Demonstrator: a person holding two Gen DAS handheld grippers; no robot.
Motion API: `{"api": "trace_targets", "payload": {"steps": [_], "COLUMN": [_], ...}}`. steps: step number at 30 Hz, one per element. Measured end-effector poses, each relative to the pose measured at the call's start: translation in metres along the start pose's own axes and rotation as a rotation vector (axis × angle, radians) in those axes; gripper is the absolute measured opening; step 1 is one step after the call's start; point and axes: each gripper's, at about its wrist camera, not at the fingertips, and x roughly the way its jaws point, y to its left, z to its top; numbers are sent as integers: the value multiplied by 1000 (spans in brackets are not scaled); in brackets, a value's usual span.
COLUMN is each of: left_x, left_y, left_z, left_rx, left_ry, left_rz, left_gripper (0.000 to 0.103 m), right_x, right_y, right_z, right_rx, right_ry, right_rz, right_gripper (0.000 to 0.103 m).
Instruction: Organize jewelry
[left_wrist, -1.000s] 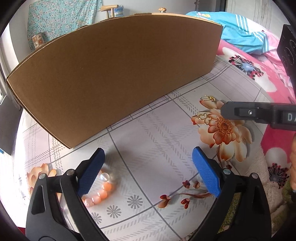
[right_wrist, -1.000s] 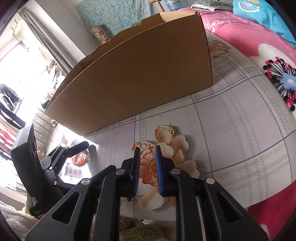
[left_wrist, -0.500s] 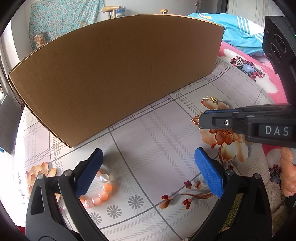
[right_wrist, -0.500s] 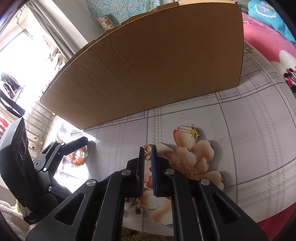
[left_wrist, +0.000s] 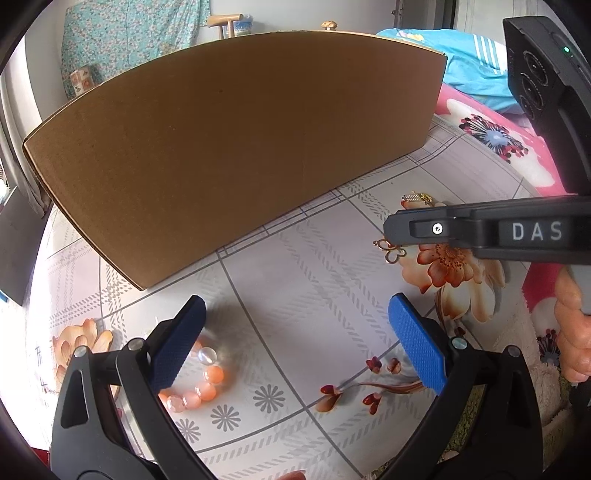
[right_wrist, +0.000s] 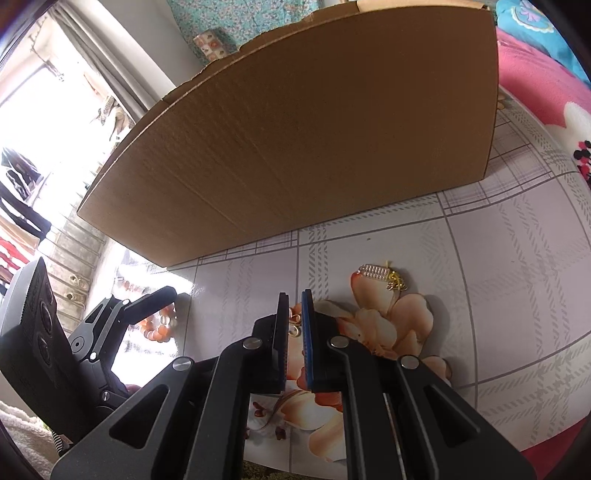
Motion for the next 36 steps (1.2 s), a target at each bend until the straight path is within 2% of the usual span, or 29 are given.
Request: {"api": "trace_targets", "payload": {"steps": [7, 13, 15, 16, 18, 22, 26, 28, 30, 36], "left_x": [-1, -1, -1, -1, -1, -1, -2, -2, -2, -2], "left_y": [0, -1, -1, -1, -2, -3, -3, -3, -3, -3], "left_z": [-1, -3, -3, -3, -2, -3, -4, -4, -3, -3], "left_rx": [19, 43, 50, 50, 46, 31, 20, 21, 20, 35], "left_ry": [0, -4, -4, -1, 3, 2, 3, 5, 6, -2], "left_rz": [-15, -32, -37, -38, -35, -24, -17, -17, -17, -27], "left_gripper": [96, 96, 96, 96, 96, 96, 96, 96, 96, 96], "right_x": [12, -7, -18, -24, -34, -54, -62, -61, -62, -49], "right_y": [12, -12, -22, -26, -33, -46, -61, -74, -77, -64], "right_z": [-10, -10, -10, -10, -10, -11, -11, -15, -16, -13], "right_rx": [16, 101, 132, 141, 148, 170, 196, 223, 222, 188], "right_ry": [63, 17, -14, -31, -63, -117, -130, -107, -119, -107], "right_rz": [127, 99, 57, 28, -42, -140, -212, -196, -165, -199], "right_gripper": [8, 12, 34, 39, 58, 68, 85, 87, 96, 97]}}
